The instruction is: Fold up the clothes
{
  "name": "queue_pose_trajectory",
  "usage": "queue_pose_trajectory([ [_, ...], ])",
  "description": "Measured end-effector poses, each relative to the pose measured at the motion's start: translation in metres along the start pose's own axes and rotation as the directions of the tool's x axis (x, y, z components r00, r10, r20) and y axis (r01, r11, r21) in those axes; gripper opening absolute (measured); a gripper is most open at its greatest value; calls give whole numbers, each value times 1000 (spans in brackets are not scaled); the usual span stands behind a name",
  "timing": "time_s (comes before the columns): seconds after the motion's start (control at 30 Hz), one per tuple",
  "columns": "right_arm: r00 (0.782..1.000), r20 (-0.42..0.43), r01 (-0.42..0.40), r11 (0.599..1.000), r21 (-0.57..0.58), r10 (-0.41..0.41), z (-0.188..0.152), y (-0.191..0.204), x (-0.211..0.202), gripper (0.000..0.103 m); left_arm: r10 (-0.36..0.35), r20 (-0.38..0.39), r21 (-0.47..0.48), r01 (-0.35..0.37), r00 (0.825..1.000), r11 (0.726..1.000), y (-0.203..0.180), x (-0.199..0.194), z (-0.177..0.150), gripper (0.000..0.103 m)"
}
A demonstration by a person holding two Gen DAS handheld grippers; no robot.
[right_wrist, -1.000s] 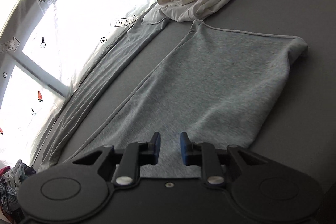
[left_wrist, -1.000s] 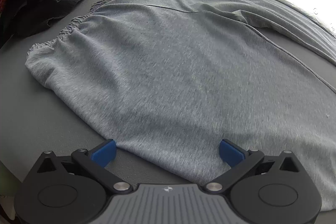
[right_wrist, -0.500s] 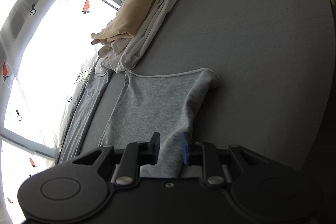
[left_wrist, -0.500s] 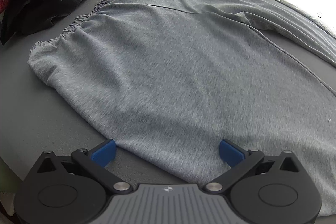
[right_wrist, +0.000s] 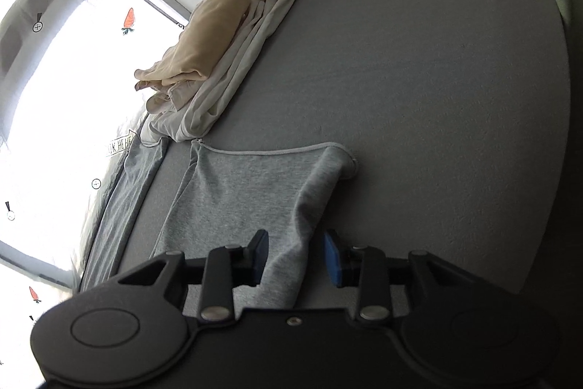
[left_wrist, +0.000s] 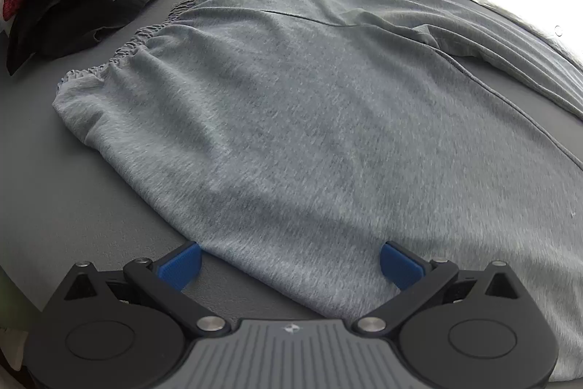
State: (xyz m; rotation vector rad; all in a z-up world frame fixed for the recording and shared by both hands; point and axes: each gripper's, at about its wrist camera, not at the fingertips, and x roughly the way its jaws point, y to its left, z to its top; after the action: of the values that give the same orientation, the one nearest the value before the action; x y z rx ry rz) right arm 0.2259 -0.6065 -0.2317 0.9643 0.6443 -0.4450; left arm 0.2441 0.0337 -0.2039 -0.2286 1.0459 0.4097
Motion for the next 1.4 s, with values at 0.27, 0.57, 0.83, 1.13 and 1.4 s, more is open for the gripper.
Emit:
queue_pose_trajectory([
  [0.27, 997, 10, 76, 997, 11, -76, 0, 3, 9, 0, -2, 2, 1, 2, 1000, 1000, 0, -1, 0, 103],
  [0.57, 982, 29, 187, 973, -137, -185, -4, 28, 14, 0, -62, -19, -5, 62, 998, 998, 10, -3, 5, 103],
  [0.83, 965, 89, 258, 946, -195, -245, -15, 39, 14, 0, 10, 69, -309, 12, 998, 951, 100, -19, 26, 73],
  [1.13, 936, 153, 345, 913, -218, -317, -26, 53, 18, 0, 95, 52, -487, -58, 994, 872, 170, -2, 50, 64],
  [1.4, 925, 167, 371, 904, -210, -341, -28, 58, 20, 0, 107, 55, -505, -65, 993, 860, 186, 21, 71, 70],
])
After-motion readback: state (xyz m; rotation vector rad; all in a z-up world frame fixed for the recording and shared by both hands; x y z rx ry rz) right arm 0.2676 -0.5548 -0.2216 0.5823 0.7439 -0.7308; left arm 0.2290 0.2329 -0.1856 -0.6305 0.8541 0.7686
